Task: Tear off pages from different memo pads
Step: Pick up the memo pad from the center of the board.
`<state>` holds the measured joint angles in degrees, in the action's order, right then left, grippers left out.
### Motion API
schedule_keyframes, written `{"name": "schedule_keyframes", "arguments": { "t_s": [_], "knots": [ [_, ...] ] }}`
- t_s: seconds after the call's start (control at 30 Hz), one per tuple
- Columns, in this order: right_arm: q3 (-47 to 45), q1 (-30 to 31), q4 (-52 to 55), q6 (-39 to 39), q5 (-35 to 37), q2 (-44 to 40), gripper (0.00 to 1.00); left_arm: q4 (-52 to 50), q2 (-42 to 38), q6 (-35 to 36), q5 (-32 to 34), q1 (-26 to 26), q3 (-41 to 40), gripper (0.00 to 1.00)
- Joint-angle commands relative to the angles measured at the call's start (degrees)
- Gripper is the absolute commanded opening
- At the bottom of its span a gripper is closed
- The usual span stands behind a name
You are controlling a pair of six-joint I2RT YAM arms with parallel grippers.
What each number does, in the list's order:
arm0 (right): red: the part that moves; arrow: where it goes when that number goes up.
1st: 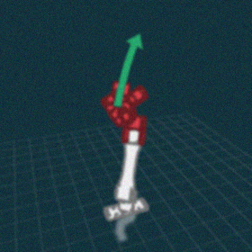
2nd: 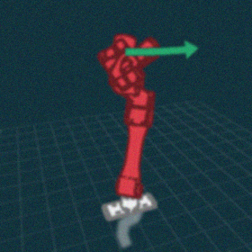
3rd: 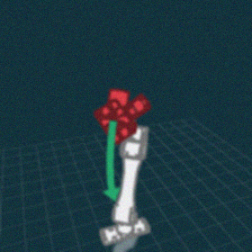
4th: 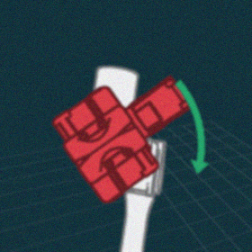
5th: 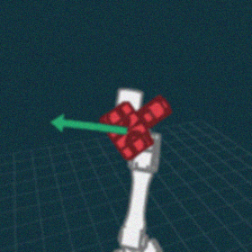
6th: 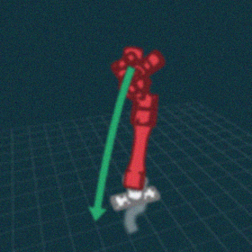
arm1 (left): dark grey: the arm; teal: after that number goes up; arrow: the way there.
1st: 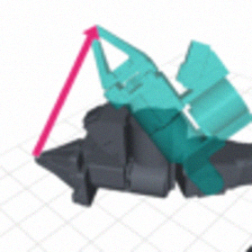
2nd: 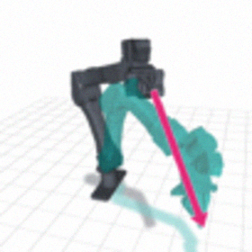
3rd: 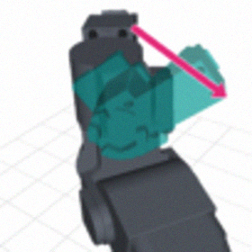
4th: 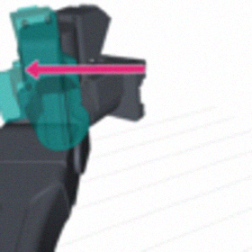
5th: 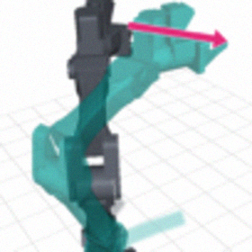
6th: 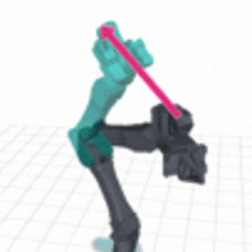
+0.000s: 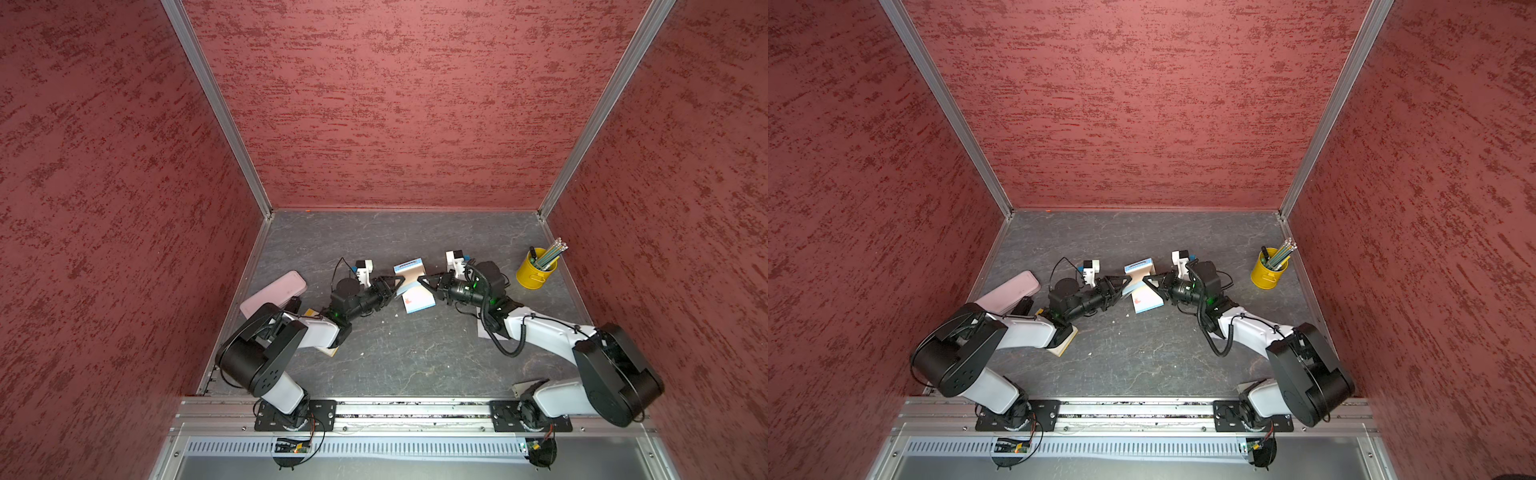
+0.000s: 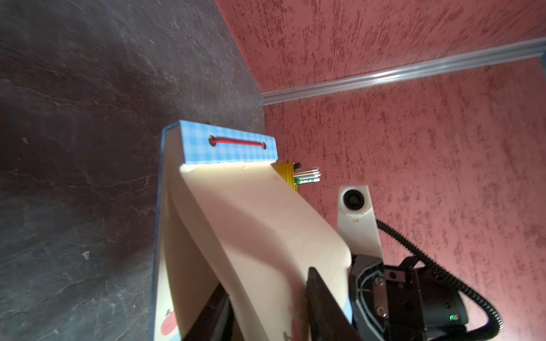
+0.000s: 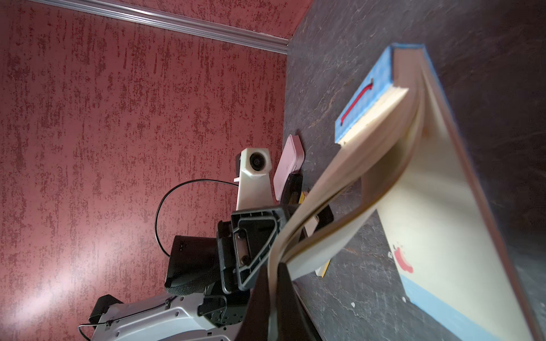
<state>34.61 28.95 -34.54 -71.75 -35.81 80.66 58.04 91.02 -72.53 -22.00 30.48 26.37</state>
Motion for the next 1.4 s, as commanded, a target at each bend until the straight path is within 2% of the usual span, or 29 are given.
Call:
{"name": "schedule_keyframes", "arguments": {
  "t_s": [0.0,0.27,0.5,0.53,0.57,0.67,0.8,0.93,1.03,1.27,1.37],
  "knots": [
    [-1.32,1.02,-1.36,-0.61,-2.50,-1.10,0.00,6.65,0.95,-1.11,-0.66,-1.75,0.63,0.31],
    [-1.87,1.28,2.58,1.70,-3.69,-1.67,0.00,5.94,1.36,0.00,-4.13,-3.63,2.19,0.23],
    [-1.80,1.28,5.09,5.17,-4.44,-1.27,0.02,6.40,1.42,0.75,-7.69,-4.50,2.94,0.02],
    [-1.52,1.21,6.23,6.09,-4.24,-1.52,0.08,6.46,1.16,0.89,-8.21,-4.70,2.98,0.00],
    [-1.09,1.12,8.30,7.88,-3.68,-1.87,0.20,6.05,0.73,1.06,-9.09,-4.94,3.07,0.00],
    [-0.60,-0.03,12.29,11.49,-2.08,-2.70,0.39,3.21,-1.14,2.39,-10.86,-5.26,3.32,0.00],
    [0.20,-0.91,12.09,12.54,-3.10,-2.34,0.52,-1.18,-3.96,5.11,-12.20,-4.34,3.64,0.00],
    [3.17,-1.08,18.31,16.86,-1.20,-2.48,0.53,-2.86,-5.85,6.34,-12.55,-4.39,3.23,0.00],
    [3.66,-1.09,16.39,16.09,-2.88,-2.13,0.47,-3.58,-6.71,7.03,-12.61,-4.28,3.37,0.00],
    [3.46,-1.00,3.38,9.07,-6.75,-1.00,0.28,-2.71,-6.54,7.95,-13.13,-2.80,3.79,0.00],
    [3.61,-1.00,3.77,9.97,-6.82,-0.27,0.16,-2.54,-7.28,8.23,-14.15,-3.45,3.78,0.00]
  ]
}}
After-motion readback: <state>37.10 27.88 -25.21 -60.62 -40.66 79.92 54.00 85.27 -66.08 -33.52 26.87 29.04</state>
